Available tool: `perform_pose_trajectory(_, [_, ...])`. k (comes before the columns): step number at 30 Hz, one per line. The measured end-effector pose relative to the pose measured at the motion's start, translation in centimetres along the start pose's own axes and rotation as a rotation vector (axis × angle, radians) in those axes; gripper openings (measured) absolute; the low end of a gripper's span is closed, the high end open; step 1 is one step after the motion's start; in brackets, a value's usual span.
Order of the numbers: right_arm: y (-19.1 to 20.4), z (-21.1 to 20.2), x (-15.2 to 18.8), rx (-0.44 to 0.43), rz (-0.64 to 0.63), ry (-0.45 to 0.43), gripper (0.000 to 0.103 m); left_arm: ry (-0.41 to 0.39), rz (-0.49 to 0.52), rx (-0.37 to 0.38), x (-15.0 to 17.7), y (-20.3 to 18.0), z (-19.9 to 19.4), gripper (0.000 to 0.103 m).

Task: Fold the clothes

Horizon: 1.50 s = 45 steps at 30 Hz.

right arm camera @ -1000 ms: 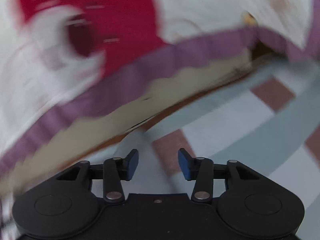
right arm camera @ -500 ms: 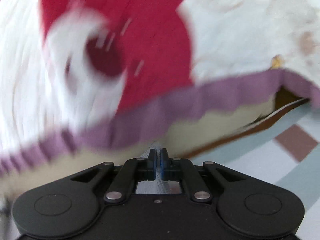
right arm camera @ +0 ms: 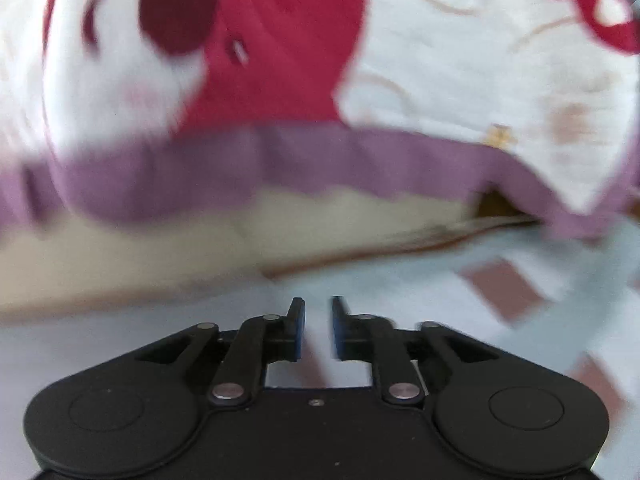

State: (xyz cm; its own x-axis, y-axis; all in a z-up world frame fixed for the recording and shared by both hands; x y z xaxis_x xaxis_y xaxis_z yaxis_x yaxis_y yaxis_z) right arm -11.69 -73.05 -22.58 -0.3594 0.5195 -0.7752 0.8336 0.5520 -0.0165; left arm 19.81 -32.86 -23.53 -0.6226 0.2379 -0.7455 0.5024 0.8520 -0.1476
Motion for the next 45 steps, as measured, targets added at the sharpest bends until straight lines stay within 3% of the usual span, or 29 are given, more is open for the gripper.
perform_pose_trajectory(1, [-0.5, -1.0, 0.7, -0.058, 0.030, 0.005, 0.023, 0.010, -0.041, 0.059, 0.1, 0.5, -1.1, 0.048])
perform_pose_trajectory(3, [-1.6, -3.1, 2.1, -0.177, 0.093, 0.016, 0.035, 0.067, -0.077, 0.150, 0.8, 1.5, -3.9, 0.050])
perform_pose_trajectory(5, [-2.8, -6.2, 3.7, -0.303, 0.197, 0.033, 0.039, 0.120, -0.041, 0.173, 1.8, 2.2, -6.7, 0.050])
perform_pose_trajectory(7, [-2.2, -9.4, 5.3, -0.414, 0.256, 0.087, 0.040, 0.160, 0.009, 0.129, 2.6, 3.4, -9.8, 0.053])
perform_pose_trajectory(12, [0.8, -17.3, 8.0, -0.651, 0.209, 0.163, 0.040, 0.222, 0.082, 0.017, 4.6, 5.9, -17.8, 0.059])
perform_pose_trajectory(15, [2.0, -22.1, 8.3, -0.751, 0.147, 0.170, 0.046, 0.251, 0.066, -0.005, 5.9, 7.4, -22.6, 0.062])
perform_pose_trajectory(20, [2.7, -29.1, 8.6, -0.782, -0.072, 0.125, 0.051, 0.356, -0.019, -0.037, 7.8, 11.0, -29.4, 0.064])
perform_pose_trajectory(23, [2.6, -31.8, 9.6, -0.818, -0.128, 0.141, 0.052, 0.509, -0.184, 0.045, 9.9, 12.2, -31.2, 0.065])
perform_pose_trajectory(26, [4.2, -33.5, 11.9, -0.878, -0.236, 0.199, 0.052, 0.545, -0.213, 0.049, 11.5, 12.3, -31.6, 0.065])
perform_pose_trajectory(27, [4.9, -34.2, 12.8, -0.887, -0.288, 0.218, 0.052, 0.549, -0.211, 0.037, 12.0, 12.2, -31.8, 0.065])
perform_pose_trajectory(29, [5.9, -35.9, 15.2, -0.926, -0.433, 0.245, 0.052, 0.471, -0.071, -0.097, 11.9, 11.2, -32.4, 0.065])
perform_pose_trajectory(31, [6.9, -37.5, 17.5, -0.962, -0.573, 0.272, 0.052, 0.442, 0.068, -0.147, 11.9, 9.9, -33.8, 0.066])
perform_pose_trajectory(32, [6.9, -38.0, 18.1, -0.975, -0.600, 0.282, 0.052, 0.433, 0.117, -0.161, 12.0, 9.3, -34.4, 0.066])
perform_pose_trajectory(33, [6.9, -38.5, 18.8, -0.988, -0.628, 0.291, 0.053, 0.448, 0.070, -0.126, 12.0, 9.4, -35.0, 0.066])
perform_pose_trajectory(36, [6.9, -39.3, 19.9, -0.998, -0.634, 0.339, 0.053, 0.495, -0.069, -0.022, 12.1, 9.5, -36.7, 0.066])
perform_pose_trajectory(37, [7.2, -39.5, 20.1, -0.951, -0.606, 0.389, 0.053, 0.520, -0.092, 0.002, 12.4, 9.2, -36.8, 0.066])
perform_pose_trajectory(39, [8.4, -41.0, 19.6, -0.848, -0.579, 0.464, 0.052, 0.556, -0.105, -0.009, 13.3, 8.5, -36.8, 0.066])
perform_pose_trajectory(40, [9.0, -42.5, 19.0, -0.839, -0.535, 0.443, 0.052, 0.569, -0.115, -0.025, 14.0, 8.1, -36.7, 0.066])
perform_pose_trajectory(41, [9.6, -43.7, 18.7, -0.879, -0.507, 0.406, 0.053, 0.579, -0.138, -0.024, 14.6, 7.9, -36.4, 0.066])
perform_pose_trajectory(43, [11.3, -45.5, 19.7, -1.030, -0.572, 0.330, 0.053, 0.587, -0.193, -0.033, 15.6, 7.3, -35.3, 0.068])
perform_pose_trajectory(45, [10.8, -45.1, 21.5, -1.043, -0.661, 0.328, 0.054, 0.596, -0.153, -0.118, 16.0, 6.2, -34.0, 0.069])
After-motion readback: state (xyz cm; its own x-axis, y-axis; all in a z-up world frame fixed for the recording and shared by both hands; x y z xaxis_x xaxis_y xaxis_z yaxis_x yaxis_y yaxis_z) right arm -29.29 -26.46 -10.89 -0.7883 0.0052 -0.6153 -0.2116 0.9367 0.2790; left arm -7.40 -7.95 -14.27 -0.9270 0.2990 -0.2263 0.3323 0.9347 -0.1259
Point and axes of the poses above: each gripper's, at about its wrist camera, not at the fingertips, and z roughly the way its jaws point, y to its left, x to its underside, the point moved 1 cm from there along z, roughly the way its jaws point, and after that the axes turned 6 degrees about -x, right-handed, at the moved point
